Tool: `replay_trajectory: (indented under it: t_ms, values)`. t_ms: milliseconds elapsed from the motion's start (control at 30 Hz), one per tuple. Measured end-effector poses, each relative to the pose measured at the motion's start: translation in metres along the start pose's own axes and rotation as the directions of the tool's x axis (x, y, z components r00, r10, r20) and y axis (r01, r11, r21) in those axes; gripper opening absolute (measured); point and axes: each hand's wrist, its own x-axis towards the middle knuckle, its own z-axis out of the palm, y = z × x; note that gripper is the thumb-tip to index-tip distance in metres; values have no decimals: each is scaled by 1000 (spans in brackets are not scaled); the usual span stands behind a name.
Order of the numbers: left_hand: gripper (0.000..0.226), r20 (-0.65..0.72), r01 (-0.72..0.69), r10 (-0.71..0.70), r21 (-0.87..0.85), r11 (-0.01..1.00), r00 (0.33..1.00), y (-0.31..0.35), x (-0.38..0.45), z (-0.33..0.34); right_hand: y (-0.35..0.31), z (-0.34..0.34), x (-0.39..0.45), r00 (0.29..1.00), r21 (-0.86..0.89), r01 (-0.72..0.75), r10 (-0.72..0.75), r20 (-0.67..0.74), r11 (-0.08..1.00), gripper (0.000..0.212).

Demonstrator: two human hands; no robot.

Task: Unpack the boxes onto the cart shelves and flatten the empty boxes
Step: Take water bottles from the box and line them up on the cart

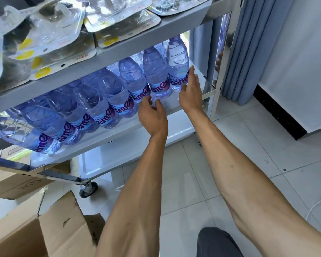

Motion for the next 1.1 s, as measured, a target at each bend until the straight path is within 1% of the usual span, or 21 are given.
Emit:
replay_trajectory:
  t_ms: [67,133,167,200,300,400,500,567,667,800,900,1000,1067,1100]
  values:
    - [20,-8,-35,35,27,999,999,-12,-9,-20,-1,2,-18,996,47,-23,27,-85,999,63]
    - [19,-39,-15,18,70,997,999,-25,-19,-43,2,6,-49,979,87,-60,76,-192,994,62]
    - [19,-46,9,-6,83,997,999,-32,-25,-55,6,8,-65,972,82,-69,86,-218,994,62]
    - [19,-44,38,-33,104,994,998,-40,-33,-70,9,12,-86,974,67,-77,89,-210,995,60]
    - [23,1,151,-154,203,967,988,-76,-61,-115,16,28,-149,977,48,-179,183,-110,983,49]
    - [28,43,283,-308,290,914,951,-111,-91,-158,10,45,-211,961,33,-275,273,38,961,43]
    - [27,-5,334,-348,295,895,937,-126,-114,-197,-8,60,-261,934,-31,-318,319,157,947,44]
    - [26,-60,334,-330,255,907,942,-130,-119,-225,-26,67,-287,934,-47,-281,284,218,959,44]
    - [26,-149,335,-309,213,918,939,-135,-106,-274,-59,79,-312,940,-14,-199,195,280,980,40]
    - [23,-318,436,-363,198,878,876,-155,-85,-356,-111,103,-348,935,27,-96,81,344,995,34]
    - [26,-383,506,-397,243,828,834,-192,-79,-412,-151,136,-379,918,86,-13,-22,396,996,26]
    - [32,-364,608,-494,357,709,790,-249,-85,-461,-186,180,-423,862,116,104,-148,485,988,26]
    - [33,-349,689,-594,392,610,724,-295,-88,-492,-203,220,-455,780,135,145,-197,593,980,28]
    - [33,-346,726,-643,411,551,683,-320,-88,-506,-208,244,-470,720,116,143,-184,669,983,30]
